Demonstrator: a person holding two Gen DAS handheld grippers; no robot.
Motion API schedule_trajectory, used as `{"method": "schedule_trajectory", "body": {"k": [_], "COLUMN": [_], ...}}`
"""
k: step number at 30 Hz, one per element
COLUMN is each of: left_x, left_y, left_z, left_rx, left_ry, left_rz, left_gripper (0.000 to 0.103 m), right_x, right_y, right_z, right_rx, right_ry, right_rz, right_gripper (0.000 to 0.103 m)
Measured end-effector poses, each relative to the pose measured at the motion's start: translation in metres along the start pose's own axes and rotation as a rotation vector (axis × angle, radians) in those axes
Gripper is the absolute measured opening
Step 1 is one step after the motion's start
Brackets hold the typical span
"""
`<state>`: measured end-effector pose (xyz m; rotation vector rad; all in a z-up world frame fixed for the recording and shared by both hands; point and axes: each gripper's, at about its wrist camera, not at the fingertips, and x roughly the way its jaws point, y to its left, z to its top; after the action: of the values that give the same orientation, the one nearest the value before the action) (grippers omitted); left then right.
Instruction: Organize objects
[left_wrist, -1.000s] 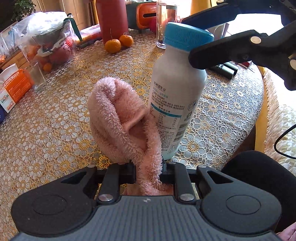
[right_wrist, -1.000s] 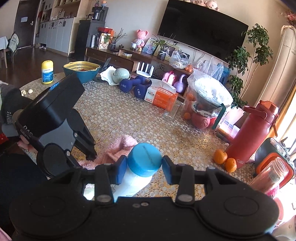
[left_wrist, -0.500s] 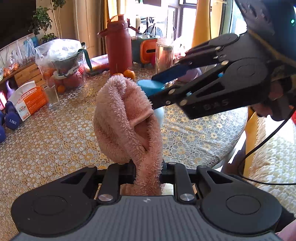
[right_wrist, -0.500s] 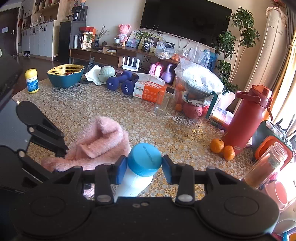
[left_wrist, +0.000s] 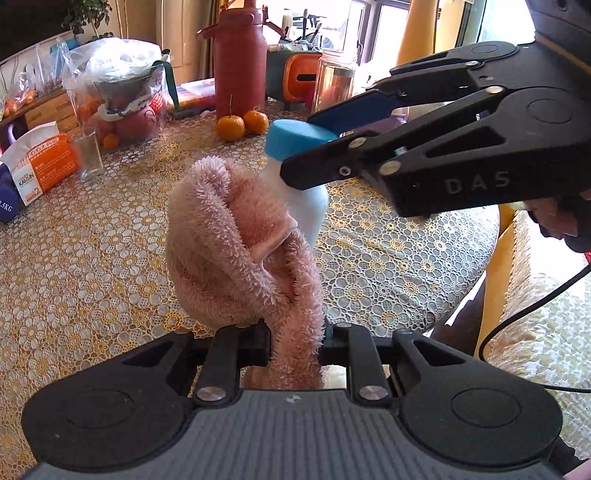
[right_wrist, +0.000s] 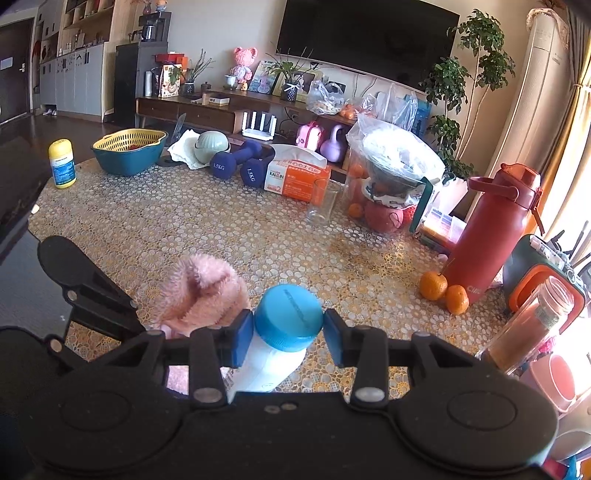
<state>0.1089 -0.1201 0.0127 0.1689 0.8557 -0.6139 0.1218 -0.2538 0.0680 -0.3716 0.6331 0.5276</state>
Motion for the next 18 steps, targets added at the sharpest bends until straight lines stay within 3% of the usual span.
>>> {"method": "schedule_trajectory", "body": {"k": [11,18], "left_x": [0.032,0.044], "left_y": [0.025,0.038], "left_z": [0.008,0.003], "left_rx": [-0.001,0.016], "left_ry": [0.058,0.106], "left_rz": [0.046,0.033], "left_gripper": [0.020,0.020], "right_x": [-0.002,-0.011], "right_y": [-0.021,-0.011], "right_z": [-0.007,-0.016], "right_rx": [0.060,-0.027], "right_ry": [-0.006,-0.040], "right_rz": [0.026,0.036], "right_gripper": [0.041,0.041]}}
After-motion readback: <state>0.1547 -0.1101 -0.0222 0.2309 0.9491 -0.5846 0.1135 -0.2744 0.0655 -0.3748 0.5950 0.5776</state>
